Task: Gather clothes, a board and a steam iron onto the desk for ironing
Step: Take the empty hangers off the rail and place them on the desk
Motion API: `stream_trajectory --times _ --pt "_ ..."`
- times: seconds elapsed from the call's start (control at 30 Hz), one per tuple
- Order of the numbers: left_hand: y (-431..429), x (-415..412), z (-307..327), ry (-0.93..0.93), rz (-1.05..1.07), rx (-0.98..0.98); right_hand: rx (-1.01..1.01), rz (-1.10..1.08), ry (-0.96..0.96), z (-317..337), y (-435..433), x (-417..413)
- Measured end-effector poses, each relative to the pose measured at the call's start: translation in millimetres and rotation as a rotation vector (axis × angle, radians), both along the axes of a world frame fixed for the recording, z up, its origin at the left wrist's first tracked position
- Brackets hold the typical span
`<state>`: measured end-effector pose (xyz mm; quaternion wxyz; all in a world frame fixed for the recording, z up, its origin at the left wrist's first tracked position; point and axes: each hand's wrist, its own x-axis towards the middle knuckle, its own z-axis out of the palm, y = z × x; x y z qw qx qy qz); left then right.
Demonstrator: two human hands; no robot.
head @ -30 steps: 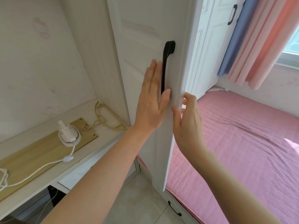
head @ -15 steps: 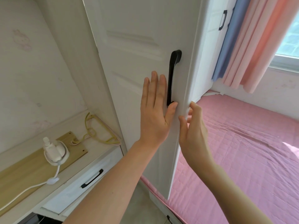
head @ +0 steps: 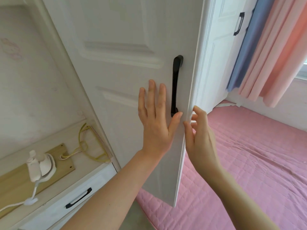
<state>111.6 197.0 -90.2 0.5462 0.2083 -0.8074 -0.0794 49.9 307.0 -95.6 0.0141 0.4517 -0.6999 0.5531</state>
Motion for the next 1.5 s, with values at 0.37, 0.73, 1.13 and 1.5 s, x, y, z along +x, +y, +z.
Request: stream_trajectory --times 0.37,0.73,1.13,1.5 --pt "-26.4 -43.6 3.5 -0.162 0.171 -0.009 -0.057 0.087 -0.080 -7.4 -47.7 -70.7" --pt "-82.9 -51.1 4.3 -0.433 0.347 -0.160 -0.026 0.093 0.026 -15.9 -106.9 -117.0" --pt "-153.1 -33.8 15.4 -0.501 0.515 -0.167 0.064 0.173 0.035 -4.4 -171.8 -141.8" --pt "-204.2 -30.9 7.6 -0.620 0.671 -0.349 0.097 0.146 0.273 -4.4 -232.1 -126.8"
